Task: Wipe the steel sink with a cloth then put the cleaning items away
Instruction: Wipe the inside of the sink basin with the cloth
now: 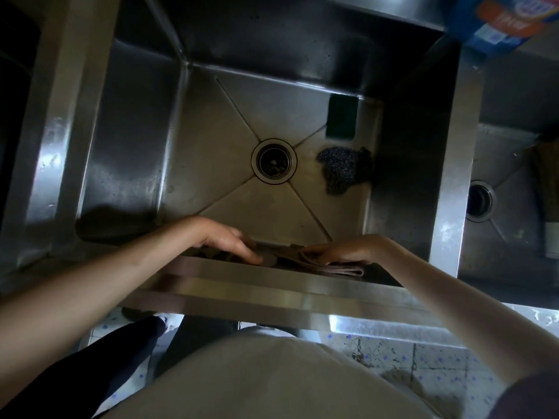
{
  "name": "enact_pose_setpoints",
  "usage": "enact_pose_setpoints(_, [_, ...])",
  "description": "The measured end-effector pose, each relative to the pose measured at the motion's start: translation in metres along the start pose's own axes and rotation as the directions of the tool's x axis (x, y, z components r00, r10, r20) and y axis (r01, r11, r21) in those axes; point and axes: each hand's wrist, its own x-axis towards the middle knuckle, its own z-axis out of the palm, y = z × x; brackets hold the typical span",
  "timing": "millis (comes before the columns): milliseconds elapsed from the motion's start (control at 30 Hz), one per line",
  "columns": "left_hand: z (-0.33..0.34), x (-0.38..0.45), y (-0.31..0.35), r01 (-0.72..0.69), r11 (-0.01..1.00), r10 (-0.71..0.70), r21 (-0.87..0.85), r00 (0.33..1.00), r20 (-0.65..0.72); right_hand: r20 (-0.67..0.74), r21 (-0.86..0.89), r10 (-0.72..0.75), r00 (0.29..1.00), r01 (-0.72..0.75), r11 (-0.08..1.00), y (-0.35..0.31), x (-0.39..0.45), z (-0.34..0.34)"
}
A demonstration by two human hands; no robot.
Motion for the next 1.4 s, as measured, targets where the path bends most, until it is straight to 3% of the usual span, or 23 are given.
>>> enact_pose_setpoints(167, [-0.005, 0.006, 0.0, 0.03, 0.999, -0.031, 0.03, 0.999, 0.03, -0.03, -0.023, -0.069, 0.997, 0.069, 0.997, -0.003, 0.006, 0.007])
enact_pose_setpoints(300, [-0.008, 0.007, -0.001, 0.056, 0.994, -0.061, 0.089, 0.996, 0.057, 0.065, 0.016, -0.036, 0.997, 0.035, 0.999, 0.004, -0.012, 0.0])
enact_pose_setpoints(433, [-0.009, 0.01, 0.003, 0.051, 0.991, -0.059, 0.127, 0.997, 0.057, 0.057, 0.022, 0.017, 0.998, -0.018, 1.0, 0.0, -0.016, -0.003])
enact_pose_setpoints(700, [-0.009, 0.012, 0.003, 0.044, 0.992, -0.048, 0.12, 0.998, 0.03, 0.023, 0.055, -0.09, 0.996, 0.089, 0.994, -0.001, -0.013, 0.007])
enact_pose_setpoints(933, [-0.011, 0.011, 0.002, 0.011, 0.989, -0.022, 0.149, 0.997, 0.078, 0.039, 0.006, 0.078, 0.996, -0.078, 0.997, 0.001, -0.047, -0.001])
enact_pose_setpoints(1200, [-0.009, 0.01, 0.004, -0.068, 0.993, 0.065, 0.1, 0.997, 0.03, -0.069, -0.039, 0.222, 0.973, -0.225, 0.974, 0.005, -0.049, -0.004])
enact_pose_setpoints(1400, [-0.007, 0.011, 0.009, -0.067, 0.997, 0.068, -0.041, 0.998, 0.016, -0.134, 0.037, 0.098, 0.986, -0.093, 0.995, 0.019, -0.04, 0.004])
